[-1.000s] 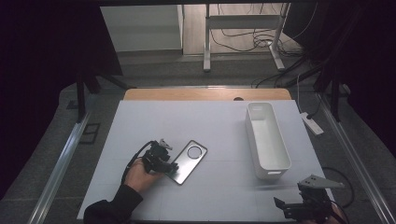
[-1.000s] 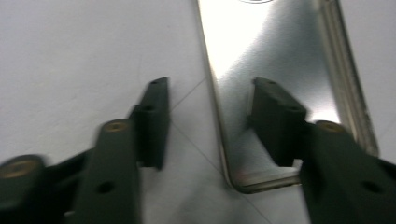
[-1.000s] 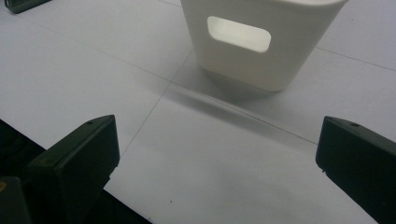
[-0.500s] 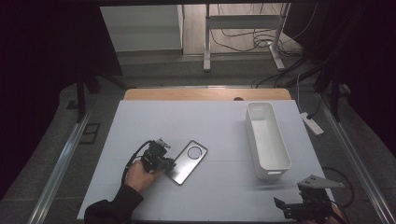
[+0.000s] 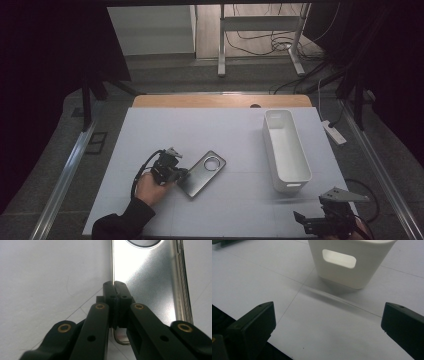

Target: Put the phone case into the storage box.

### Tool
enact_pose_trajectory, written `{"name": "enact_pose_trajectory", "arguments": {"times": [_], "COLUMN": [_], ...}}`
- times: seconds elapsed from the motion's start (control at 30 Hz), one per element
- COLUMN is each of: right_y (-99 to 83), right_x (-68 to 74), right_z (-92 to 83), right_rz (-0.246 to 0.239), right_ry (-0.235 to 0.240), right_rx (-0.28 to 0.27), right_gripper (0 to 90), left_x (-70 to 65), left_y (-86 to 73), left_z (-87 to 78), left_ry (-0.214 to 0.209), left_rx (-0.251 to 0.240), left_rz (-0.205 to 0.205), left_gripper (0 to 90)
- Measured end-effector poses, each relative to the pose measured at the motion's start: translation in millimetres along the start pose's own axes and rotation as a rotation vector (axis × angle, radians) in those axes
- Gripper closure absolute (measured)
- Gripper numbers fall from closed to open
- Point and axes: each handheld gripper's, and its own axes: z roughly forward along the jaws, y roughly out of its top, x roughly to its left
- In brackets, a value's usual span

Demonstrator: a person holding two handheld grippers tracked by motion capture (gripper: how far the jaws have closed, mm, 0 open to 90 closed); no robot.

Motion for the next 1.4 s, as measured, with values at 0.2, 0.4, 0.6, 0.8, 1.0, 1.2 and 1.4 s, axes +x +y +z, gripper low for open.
{"name": "enact_pose_trajectory", "arguments": {"times": [0.2,0.4,0.6,0.8,1.0,1.2,1.4], "right_y": [0.1,0.1,-0.2,-0.6,-0.5,0.9,3.3], "right_x": [0.3,0.6,0.8,-0.8,-0.4,1.0,2.3], "right_z": [-0.3,-0.8,-2.0,-3.7,-4.0,-4.7,-5.0], "right_rz": [-0.001,-0.004,-0.008,0.005,-0.009,-0.027,-0.035], "right_ry": [0.000,0.000,0.007,0.010,0.010,0.016,0.035], "right_rx": [-0.002,-0.005,-0.020,-0.036,-0.039,-0.047,-0.060], "right_gripper": [0.1,0.0,0.0,0.0,0.0,0.0,0.0], "left_x": [-6.3,-9.2,-13.4,-20.9,-26.6,-31.7,-36.4], "left_y": [-0.8,-3.2,-7.7,-12.1,-18.7,-24.3,-30.4], "left_z": [-9.1,-17.7,-28.4,-36.5,-44.6,-50.5,-53.2], "left_ry": [0.006,0.013,0.020,0.031,0.037,0.047,0.043], "left_rx": [-0.044,-0.079,-0.128,-0.161,-0.213,-0.249,-0.263], "left_rz": [0.021,0.037,0.028,0.033,0.022,0.016,-0.002], "left_gripper": [88.8,88.8,88.8,88.7,88.7,88.8,88.7]}}
